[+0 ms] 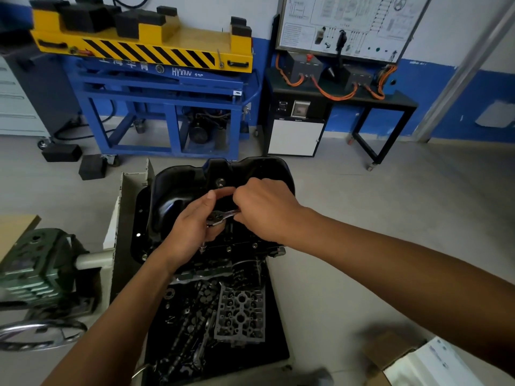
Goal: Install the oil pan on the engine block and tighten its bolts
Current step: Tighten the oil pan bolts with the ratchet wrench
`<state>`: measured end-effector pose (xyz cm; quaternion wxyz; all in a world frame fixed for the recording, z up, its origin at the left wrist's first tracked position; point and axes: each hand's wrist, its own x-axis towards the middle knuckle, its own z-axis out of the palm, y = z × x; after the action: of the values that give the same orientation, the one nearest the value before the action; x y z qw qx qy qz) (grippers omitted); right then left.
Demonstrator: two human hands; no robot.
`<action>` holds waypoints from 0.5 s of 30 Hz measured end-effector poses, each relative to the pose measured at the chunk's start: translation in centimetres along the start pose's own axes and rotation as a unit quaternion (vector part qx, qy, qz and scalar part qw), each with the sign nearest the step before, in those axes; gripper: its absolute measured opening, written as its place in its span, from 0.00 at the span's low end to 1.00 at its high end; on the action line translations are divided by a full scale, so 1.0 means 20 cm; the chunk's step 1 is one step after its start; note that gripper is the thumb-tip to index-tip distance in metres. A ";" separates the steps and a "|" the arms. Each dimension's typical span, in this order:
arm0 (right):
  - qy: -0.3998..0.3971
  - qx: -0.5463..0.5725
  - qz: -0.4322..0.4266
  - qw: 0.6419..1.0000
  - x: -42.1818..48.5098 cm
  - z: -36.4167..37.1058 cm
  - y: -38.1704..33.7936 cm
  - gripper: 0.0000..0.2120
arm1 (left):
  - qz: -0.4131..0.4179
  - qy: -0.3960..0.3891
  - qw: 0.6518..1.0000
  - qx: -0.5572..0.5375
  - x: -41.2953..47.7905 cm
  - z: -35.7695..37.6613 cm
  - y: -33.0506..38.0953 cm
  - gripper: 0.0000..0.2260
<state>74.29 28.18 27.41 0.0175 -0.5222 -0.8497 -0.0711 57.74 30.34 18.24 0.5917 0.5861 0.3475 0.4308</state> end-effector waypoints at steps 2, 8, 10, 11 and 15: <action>0.012 0.022 -0.019 1.000 0.02 0.00 0.01 0.07 | -0.007 -0.044 0.999 -0.018 0.00 -0.03 -0.01 0.23; 0.039 0.079 -0.059 0.994 0.06 0.03 0.05 0.10 | -0.035 -0.133 0.987 -0.086 0.03 -0.08 0.01 0.29; 0.051 0.094 -0.069 0.992 0.06 0.04 0.06 0.10 | -0.022 -0.120 0.989 -0.086 0.03 -0.09 0.01 0.28; 0.054 0.096 -0.069 0.992 0.05 0.04 0.06 0.10 | -0.005 -0.093 0.993 -0.079 0.02 -0.08 0.01 0.27; 0.002 0.106 -0.050 0.993 0.02 0.02 0.05 0.19 | 0.046 0.079 0.995 -0.036 0.00 -0.02 0.00 0.11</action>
<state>75.09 29.09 27.09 0.0703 -0.4739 -0.8776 0.0174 57.34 30.40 18.30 0.5628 0.5439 0.3502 0.5145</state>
